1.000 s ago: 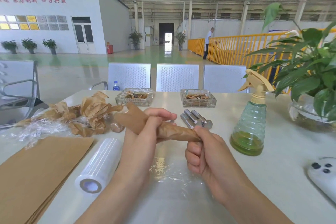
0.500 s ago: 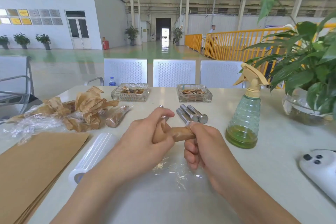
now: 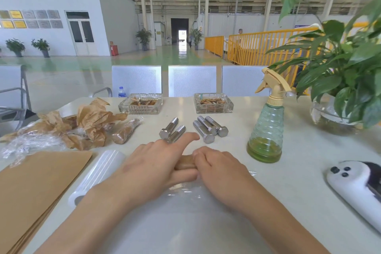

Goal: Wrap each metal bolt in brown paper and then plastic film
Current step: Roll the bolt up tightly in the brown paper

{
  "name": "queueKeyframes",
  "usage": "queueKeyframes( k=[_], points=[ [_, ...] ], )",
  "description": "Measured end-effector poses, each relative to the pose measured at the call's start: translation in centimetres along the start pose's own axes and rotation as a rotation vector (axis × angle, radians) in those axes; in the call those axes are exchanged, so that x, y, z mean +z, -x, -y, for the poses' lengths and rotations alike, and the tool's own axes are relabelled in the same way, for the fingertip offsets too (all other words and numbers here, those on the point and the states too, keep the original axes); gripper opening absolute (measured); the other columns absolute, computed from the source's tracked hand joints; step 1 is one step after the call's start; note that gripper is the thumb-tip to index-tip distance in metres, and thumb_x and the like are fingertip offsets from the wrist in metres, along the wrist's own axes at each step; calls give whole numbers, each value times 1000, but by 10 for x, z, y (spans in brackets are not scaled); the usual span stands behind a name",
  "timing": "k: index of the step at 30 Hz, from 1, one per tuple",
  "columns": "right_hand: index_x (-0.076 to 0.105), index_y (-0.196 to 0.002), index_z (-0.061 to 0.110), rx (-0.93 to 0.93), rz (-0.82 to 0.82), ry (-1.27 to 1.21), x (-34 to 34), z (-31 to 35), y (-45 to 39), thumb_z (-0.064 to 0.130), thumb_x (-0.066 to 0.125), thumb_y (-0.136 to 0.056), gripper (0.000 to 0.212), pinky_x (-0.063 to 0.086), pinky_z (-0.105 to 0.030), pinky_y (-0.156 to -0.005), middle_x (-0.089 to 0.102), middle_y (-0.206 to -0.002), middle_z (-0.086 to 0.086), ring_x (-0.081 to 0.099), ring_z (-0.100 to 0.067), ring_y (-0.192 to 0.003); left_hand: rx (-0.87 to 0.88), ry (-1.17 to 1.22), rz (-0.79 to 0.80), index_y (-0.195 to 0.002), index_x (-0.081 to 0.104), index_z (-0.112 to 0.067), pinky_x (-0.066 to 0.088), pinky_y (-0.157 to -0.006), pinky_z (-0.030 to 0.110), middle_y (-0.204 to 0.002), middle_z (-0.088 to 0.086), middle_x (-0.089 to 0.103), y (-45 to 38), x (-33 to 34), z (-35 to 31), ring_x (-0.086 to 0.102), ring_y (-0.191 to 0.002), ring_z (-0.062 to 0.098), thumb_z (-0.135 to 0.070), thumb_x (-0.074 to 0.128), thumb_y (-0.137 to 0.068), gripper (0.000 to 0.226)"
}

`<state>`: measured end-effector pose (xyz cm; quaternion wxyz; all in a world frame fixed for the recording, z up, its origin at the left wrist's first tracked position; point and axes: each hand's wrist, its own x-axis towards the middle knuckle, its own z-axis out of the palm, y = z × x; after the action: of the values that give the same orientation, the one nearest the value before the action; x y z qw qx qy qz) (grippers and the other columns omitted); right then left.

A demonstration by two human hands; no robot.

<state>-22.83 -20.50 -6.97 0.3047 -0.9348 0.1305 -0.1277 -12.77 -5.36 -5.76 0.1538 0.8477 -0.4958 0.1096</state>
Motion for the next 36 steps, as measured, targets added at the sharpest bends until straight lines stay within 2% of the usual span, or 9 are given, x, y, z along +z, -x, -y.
queueKeyframes(
  k=[4, 7, 11, 14, 16, 24, 29, 33, 36],
  points=[
    [52, -73, 32, 27, 88, -59, -10, -8, -1, 55, 27, -95, 40, 50, -45, -86, 65, -85, 2, 60, -25, -93, 94, 45, 2, -124, 41, -53, 49, -68, 35, -80, -13, 64, -5, 6, 1, 60, -81, 16, -78, 30, -80, 51],
    [51, -71, 26, 30, 195, -140, -19, -15, 1, 52, 33, -98, 42, 52, -43, -76, 61, -66, -2, 57, -19, -64, 156, 30, -46, -115, 47, -50, 40, -59, 30, -69, -22, 55, -7, 15, -4, 57, -76, 14, -75, 32, -86, 41],
    [56, -108, 36, 159, 217, -320, -48, -31, 9, 68, 42, -89, 40, 37, -22, -50, 59, -50, 4, 45, -6, -43, 222, 4, -109, -104, 44, -47, 32, -52, 16, -76, -42, 51, -10, 24, -10, 54, -84, 11, -73, 34, -95, 29],
    [57, -118, 42, 255, -102, -148, -73, -53, 10, 60, 45, -93, 33, 51, -30, -71, 73, -70, 6, 62, -7, -67, 233, -2, -17, -108, 45, -47, 43, -58, 26, -99, -33, 59, -10, 31, -12, 56, -90, 9, -73, 29, -95, 33],
    [61, -117, 39, 294, -147, 140, -75, -60, 15, 53, 47, -93, 31, 52, -38, -88, 71, -94, 8, 63, -20, -94, 230, -26, 16, -108, 45, -49, 47, -64, 34, -96, -20, 62, -7, 33, -11, 58, -84, 9, -75, 26, -96, 34],
    [58, -107, 37, 298, -18, 487, -51, -54, 28, 60, 52, -84, 33, 38, -34, -76, 51, -112, 11, 52, -16, -109, 179, -108, 50, -111, 48, -51, 50, -64, 33, -101, -21, 52, 6, 21, 7, 59, -89, 2, -81, 18, -93, 46],
    [59, -80, 29, 380, 53, 361, -59, -44, 22, 27, 55, -82, 5, 50, -29, -70, 60, -89, 13, 61, -14, -86, 187, -85, 100, -114, 52, -46, 48, -74, 25, -103, -19, 47, 10, 22, 5, 51, -97, 0, -73, 29, -97, 39],
    [61, -97, 20, 428, 58, -106, -65, -37, 17, 15, 57, -87, 12, 47, -26, -54, 73, -81, -6, 60, -21, -62, 200, -110, 91, -115, 55, -41, 33, -78, 19, -103, -16, 48, 9, 23, 2, 45, -96, 4, -68, 31, -100, 39],
    [60, -107, 16, 445, -8, -313, -67, -36, 14, 7, 60, -88, 21, 42, -24, -45, 66, -83, -13, 54, -23, -53, 166, -133, 77, -116, 52, -43, 38, -82, 22, -103, -16, 49, 11, 26, -1, 45, -98, 5, -70, 23, -99, 43]
  ],
)
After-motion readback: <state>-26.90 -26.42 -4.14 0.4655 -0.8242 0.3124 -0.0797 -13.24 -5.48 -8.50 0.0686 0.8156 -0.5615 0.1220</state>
